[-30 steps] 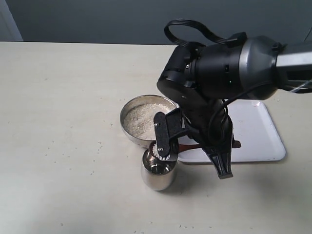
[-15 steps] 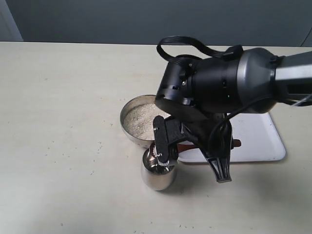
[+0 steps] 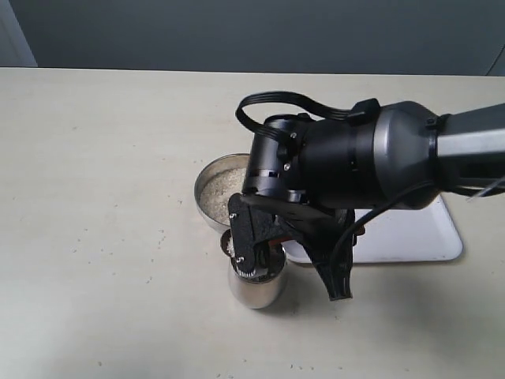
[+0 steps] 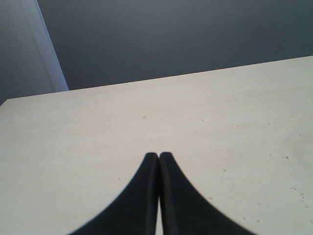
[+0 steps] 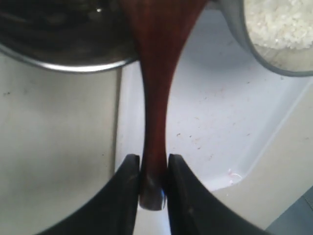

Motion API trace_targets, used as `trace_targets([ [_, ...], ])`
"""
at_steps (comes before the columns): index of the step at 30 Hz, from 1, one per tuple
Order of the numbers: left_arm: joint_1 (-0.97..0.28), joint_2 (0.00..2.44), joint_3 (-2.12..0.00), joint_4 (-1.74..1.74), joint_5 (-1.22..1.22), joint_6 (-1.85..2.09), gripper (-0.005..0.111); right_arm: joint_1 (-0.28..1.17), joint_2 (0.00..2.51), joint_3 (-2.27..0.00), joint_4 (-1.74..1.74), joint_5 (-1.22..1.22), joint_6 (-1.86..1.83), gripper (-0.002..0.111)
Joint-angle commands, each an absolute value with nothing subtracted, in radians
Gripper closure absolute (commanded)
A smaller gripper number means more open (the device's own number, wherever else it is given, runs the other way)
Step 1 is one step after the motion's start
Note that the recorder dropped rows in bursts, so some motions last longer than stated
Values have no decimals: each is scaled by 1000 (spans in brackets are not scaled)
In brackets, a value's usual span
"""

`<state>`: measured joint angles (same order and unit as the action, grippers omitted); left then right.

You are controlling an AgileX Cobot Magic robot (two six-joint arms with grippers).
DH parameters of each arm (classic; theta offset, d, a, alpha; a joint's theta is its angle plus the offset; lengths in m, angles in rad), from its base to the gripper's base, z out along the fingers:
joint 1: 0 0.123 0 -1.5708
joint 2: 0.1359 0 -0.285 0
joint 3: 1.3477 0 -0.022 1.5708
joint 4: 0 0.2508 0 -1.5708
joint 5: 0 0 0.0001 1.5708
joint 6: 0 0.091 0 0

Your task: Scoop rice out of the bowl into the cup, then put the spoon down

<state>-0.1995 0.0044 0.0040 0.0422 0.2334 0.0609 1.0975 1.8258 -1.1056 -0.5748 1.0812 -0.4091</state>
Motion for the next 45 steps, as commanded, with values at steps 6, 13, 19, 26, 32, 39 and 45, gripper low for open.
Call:
trace_targets([
  [6, -204, 0, 0, 43, 232, 54, 106, 1099, 1819, -1101, -636, 1076, -325, 109],
  [13, -204, 0, 0, 43, 232, 54, 106, 1104, 1819, -1038, -683, 1081, -239, 109],
  [19, -204, 0, 0, 43, 232, 54, 106, 1166, 1814, -1010, -754, 1028, -171, 109],
  [26, -204, 0, 0, 43, 232, 54, 106, 1177, 1808, -994, -757, 1015, -141, 109],
  [32, -204, 0, 0, 43, 232, 54, 106, 1177, 1797, -936, -845, 949, -53, 109],
  [39, -204, 0, 0, 43, 232, 54, 106, 1177, 1782, -909, -969, 922, 90, 109],
  [45, -204, 0, 0, 43, 232, 54, 106, 1177, 1782, -904, -978, 903, 108, 109],
])
